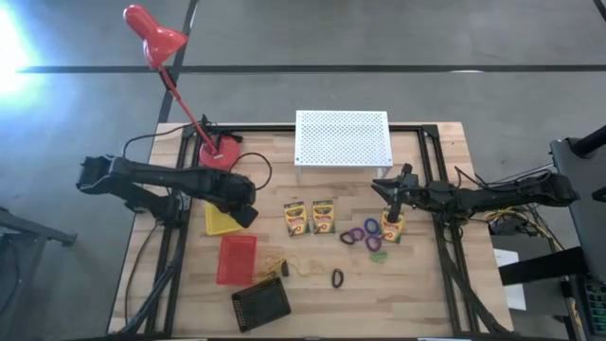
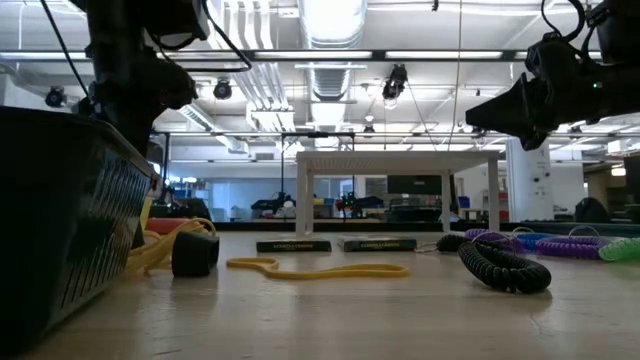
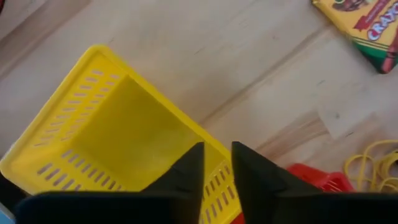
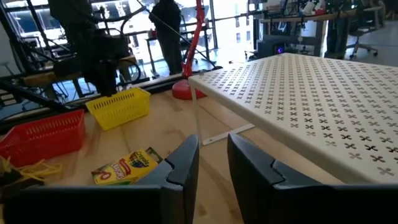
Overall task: Pick & Place Office Desk Supplies
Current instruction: Put the yellow basket on the shelf
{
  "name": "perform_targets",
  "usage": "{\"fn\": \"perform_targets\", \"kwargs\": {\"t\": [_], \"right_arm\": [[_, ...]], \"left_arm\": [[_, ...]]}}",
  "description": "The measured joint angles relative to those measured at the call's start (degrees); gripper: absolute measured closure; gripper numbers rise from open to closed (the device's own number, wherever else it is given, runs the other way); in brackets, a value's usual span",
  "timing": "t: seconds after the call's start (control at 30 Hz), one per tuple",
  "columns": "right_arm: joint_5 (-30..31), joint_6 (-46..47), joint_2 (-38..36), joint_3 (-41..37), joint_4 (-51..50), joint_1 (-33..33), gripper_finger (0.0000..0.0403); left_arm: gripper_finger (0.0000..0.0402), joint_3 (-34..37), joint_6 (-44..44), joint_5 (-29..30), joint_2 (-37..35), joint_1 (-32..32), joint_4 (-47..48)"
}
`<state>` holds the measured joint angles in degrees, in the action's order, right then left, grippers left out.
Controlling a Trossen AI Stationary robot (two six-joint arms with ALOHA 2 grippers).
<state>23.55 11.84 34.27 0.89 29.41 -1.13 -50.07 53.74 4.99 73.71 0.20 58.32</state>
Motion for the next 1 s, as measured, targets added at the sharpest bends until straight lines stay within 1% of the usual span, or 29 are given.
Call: {"fn": "perform_targets", "kwargs": {"t": [0.1,0.2,0.3,0.4,0.5,0.67,0.93,1.0], "right_arm": [[0.0,0.0,0.0,0.0,0.0,0.0,0.0308],[0.0,0.0,0.0,0.0,0.0,0.0,0.0303],[0.0,0.0,0.0,0.0,0.0,0.0,0.0301],[0.0,0.0,0.0,0.0,0.0,0.0,0.0302],[0.0,0.0,0.0,0.0,0.0,0.0,0.0305],[0.0,0.1,0.0,0.0,0.0,0.0,0.0312],[-0.2,0.5,0.0,0.1,0.1,0.0,0.0321],[-0.3,1.1,0.0,0.5,0.2,0.0,0.0323]], "left_arm": [[0.0258,1.2,3.5,0.4,0.0,0.2,0.0],[0.0235,2.9,8.9,1.0,0.0,0.3,-1.2],[0.0228,5.5,12.6,1.0,0.0,0.3,-5.9],[0.0233,7.9,14.0,1.1,0.0,0.3,-10.8],[0.025,9.4,15.2,1.5,0.0,0.8,-14.4],[0.0294,10.3,14.9,3.2,0.6,1.8,-14.8],[0.038,10.3,7.2,5.0,1.1,3.0,-15.8],[0.039,9.5,4.5,4.8,1.1,3.0,-15.8]]}}
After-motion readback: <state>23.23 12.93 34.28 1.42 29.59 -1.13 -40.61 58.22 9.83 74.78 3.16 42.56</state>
